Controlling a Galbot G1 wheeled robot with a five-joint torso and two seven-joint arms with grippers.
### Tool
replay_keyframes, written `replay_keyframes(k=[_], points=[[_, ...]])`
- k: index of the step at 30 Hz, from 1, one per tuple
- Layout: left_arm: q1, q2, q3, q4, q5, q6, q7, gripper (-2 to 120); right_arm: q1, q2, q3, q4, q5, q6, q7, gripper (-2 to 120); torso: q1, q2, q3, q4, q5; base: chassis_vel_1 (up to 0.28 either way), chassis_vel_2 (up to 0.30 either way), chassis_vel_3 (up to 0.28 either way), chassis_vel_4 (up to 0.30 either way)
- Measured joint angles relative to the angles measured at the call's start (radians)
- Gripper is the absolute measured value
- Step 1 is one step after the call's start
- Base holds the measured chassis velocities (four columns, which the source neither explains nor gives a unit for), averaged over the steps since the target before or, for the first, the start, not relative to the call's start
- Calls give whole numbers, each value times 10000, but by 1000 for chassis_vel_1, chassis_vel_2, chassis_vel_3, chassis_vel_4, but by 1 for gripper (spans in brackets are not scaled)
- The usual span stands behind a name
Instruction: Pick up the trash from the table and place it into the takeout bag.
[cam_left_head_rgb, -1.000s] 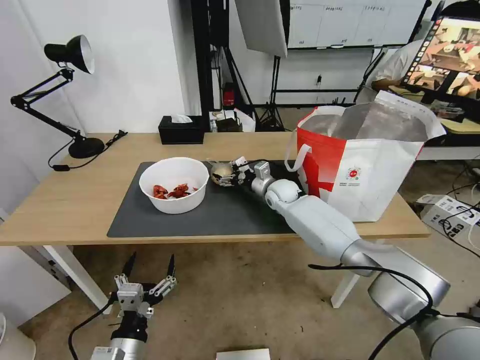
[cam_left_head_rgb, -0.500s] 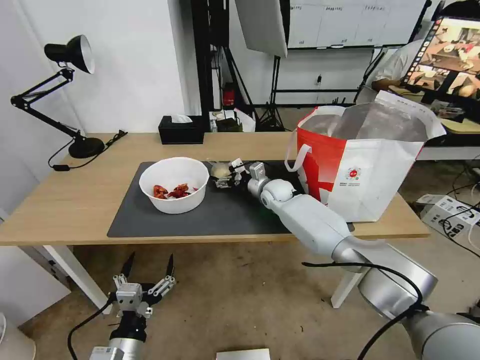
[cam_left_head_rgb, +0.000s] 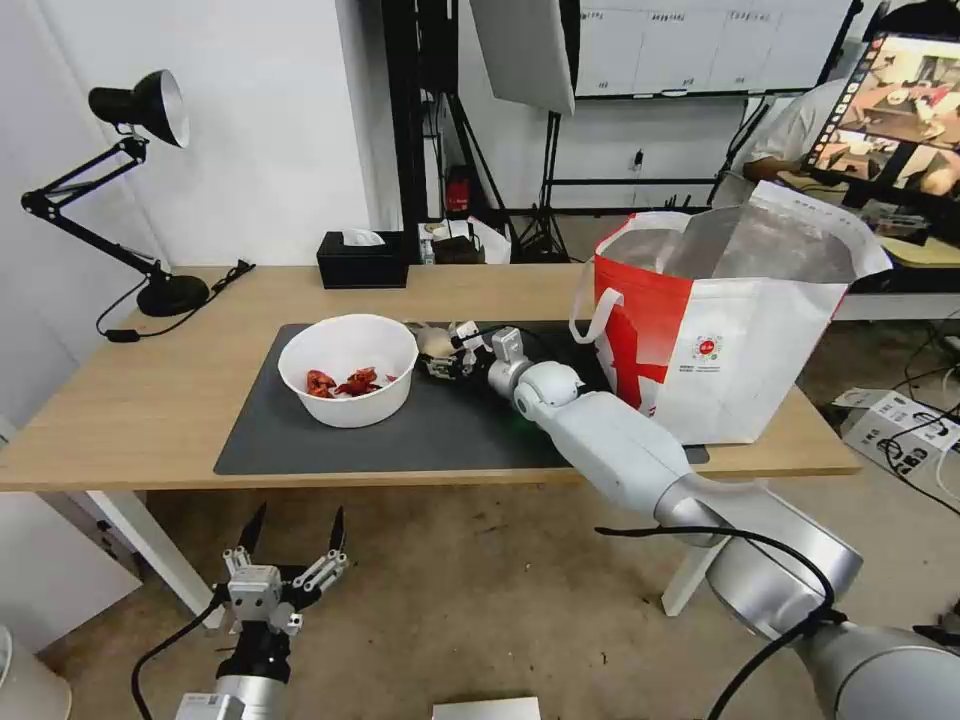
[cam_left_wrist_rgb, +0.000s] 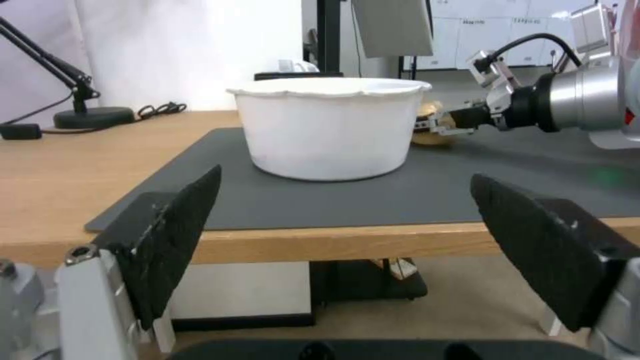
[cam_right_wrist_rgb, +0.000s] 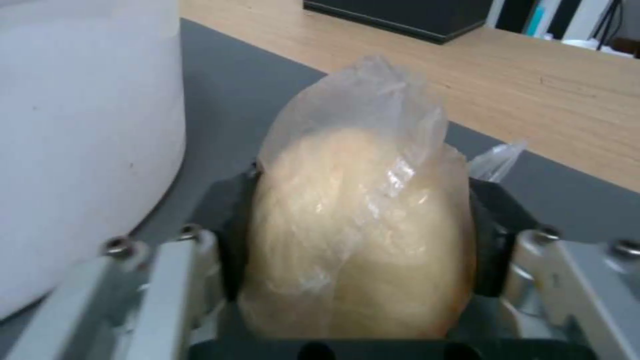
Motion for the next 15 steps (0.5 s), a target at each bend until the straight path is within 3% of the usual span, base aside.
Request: replay_keyframes(k=[9, 15], points=[[11, 15, 4, 0, -1, -14, -5, 100, -169, -343, 10, 393, 143, -112, 266, 26, 0, 0, 0, 0, 1, 0, 0, 0, 0], [28, 17, 20, -25, 4, -16, -8, 100, -380, -726, 118, 1025, 246, -123, 494, 12, 0, 0, 0, 0, 0, 0, 0, 0, 0]])
